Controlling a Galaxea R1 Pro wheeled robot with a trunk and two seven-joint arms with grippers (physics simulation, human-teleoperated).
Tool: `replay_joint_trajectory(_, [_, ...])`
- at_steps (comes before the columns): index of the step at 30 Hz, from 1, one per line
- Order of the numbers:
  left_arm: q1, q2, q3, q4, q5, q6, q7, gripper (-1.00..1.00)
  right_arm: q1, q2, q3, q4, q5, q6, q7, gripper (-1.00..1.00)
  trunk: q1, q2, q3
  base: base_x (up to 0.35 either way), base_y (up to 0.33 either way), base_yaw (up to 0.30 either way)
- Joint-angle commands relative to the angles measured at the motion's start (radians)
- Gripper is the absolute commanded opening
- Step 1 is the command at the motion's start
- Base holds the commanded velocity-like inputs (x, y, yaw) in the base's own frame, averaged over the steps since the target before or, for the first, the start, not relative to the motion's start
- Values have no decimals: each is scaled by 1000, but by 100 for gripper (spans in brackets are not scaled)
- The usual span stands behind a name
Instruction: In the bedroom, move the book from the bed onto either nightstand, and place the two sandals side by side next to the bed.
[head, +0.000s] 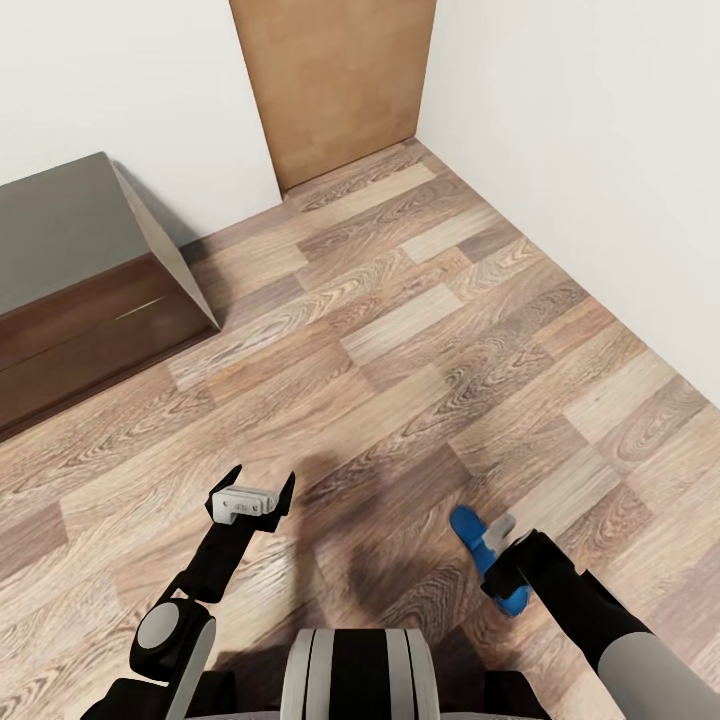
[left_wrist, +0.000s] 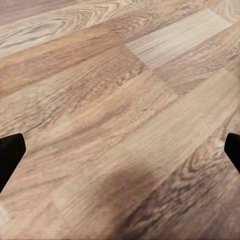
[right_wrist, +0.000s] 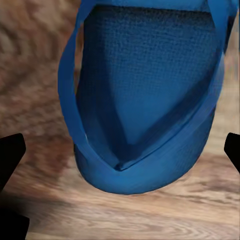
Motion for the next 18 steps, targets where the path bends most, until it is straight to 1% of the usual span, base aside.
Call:
replay_joint_trajectory(1, [0, -1, 1, -1, 2, 3, -4, 100, 0, -1, 3, -2, 11, 2, 8, 100, 0, 0, -1, 0, 0, 0])
replay_joint_trajectory(5, [0, -1, 1, -1, 2, 3, -4, 100, 0, 0, 3, -2, 11, 2, 8, 100, 0, 0, -1, 0, 0, 0])
replay_joint_trajectory(11, [0, -1, 1, -1, 1, 2, -4, 100, 0, 1, 4, -1, 11, 2, 8, 100, 0, 0, -1, 0, -130, 0])
replay_joint_trajectory(18, [0, -1, 1, -1, 2, 1, -4, 100, 0, 1, 4, -1, 11, 2, 8, 100, 0, 0, -1, 0, -28, 0])
